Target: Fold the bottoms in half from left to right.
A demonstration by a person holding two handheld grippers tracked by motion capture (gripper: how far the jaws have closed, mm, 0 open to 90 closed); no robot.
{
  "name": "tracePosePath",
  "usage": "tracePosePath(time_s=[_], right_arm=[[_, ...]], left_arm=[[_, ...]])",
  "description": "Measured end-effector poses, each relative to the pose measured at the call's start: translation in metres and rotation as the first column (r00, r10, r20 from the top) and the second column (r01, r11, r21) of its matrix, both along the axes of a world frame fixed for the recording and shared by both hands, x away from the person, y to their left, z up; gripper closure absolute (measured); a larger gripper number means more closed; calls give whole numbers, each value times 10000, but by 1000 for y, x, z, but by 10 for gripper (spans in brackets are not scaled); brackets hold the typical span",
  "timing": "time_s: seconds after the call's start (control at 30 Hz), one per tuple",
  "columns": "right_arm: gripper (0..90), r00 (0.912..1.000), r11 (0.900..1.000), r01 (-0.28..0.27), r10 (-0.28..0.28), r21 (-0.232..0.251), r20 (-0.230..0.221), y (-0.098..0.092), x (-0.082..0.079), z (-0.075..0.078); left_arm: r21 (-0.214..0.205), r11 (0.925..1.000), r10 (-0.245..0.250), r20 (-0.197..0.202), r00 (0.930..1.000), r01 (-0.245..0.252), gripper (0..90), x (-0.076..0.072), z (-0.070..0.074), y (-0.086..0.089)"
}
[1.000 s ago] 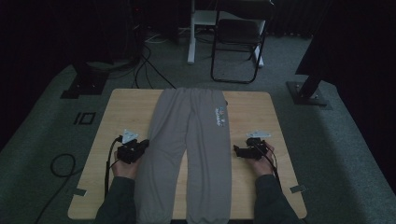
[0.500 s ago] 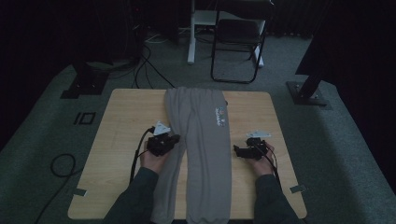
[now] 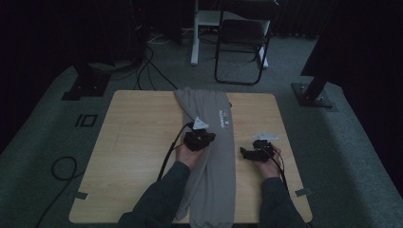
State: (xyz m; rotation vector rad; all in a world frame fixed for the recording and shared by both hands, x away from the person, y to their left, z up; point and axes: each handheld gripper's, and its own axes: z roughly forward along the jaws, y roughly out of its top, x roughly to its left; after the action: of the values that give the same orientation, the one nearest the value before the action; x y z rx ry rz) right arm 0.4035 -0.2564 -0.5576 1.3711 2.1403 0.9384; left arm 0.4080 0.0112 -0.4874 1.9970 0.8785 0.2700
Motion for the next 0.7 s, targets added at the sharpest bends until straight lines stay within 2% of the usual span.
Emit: tracePosePath(time_s=[0.07,0.1,0.13,0.2,0.27,0.33,0.4,0.47,0.5,0.6,0.67,0.7], right_arm=[[206,10000,10000,59,-59,-17,29,-1,0,0],[206,9999,9999,110,-110,-17,26,-2,1,0],[206,9999,9999,166,-166,-14,17,-3,1,0],[206,9996,9996,291,-291,16,-4,-4,1,0],[206,9995,9995,316,-316,13,0,-4,1,0],[206,9995,9995,304,-304,0,16,-4,1,0],[206,9995,9995,319,-319,6,11,-4,1,0],[206,9995,9995,321,-321,14,5,-4,1,0],[210,9995,9995,331,-331,15,1,-4,1,0],[293,9983,9983,578,-578,50,-30,-3,1,2],[340,9984,9972,553,-547,506,-114,0,1,6],[358,9988,9970,492,-494,603,12,3,0,9]], left_arm=[[-176,9996,-212,-12,9998,212,880,1,2,-15],[-176,9996,-212,-12,9998,212,880,1,2,-15],[-292,9985,-455,-29,9990,454,880,0,3,-29],[-390,9969,-689,-126,9975,683,880,-2,1,-43],[-197,9956,-916,-146,9957,913,878,-3,-5,-54],[-254,9939,-1089,-509,9927,1077,864,0,-13,-60],[-432,9881,-1511,-995,9835,1475,776,4,-19,-59],[-248,9875,-1575,-894,9835,1559,681,2,-18,-53],[-346,9866,-1617,-870,9830,1593,662,0,-16,-48],[-187,9915,-1297,-713,9890,1287,639,-1,-11,-24],[-74,9954,-953,-665,9932,951,640,0,-11,-6],[-74,9954,-953,-665,9932,951,643,0,-11,-6]])
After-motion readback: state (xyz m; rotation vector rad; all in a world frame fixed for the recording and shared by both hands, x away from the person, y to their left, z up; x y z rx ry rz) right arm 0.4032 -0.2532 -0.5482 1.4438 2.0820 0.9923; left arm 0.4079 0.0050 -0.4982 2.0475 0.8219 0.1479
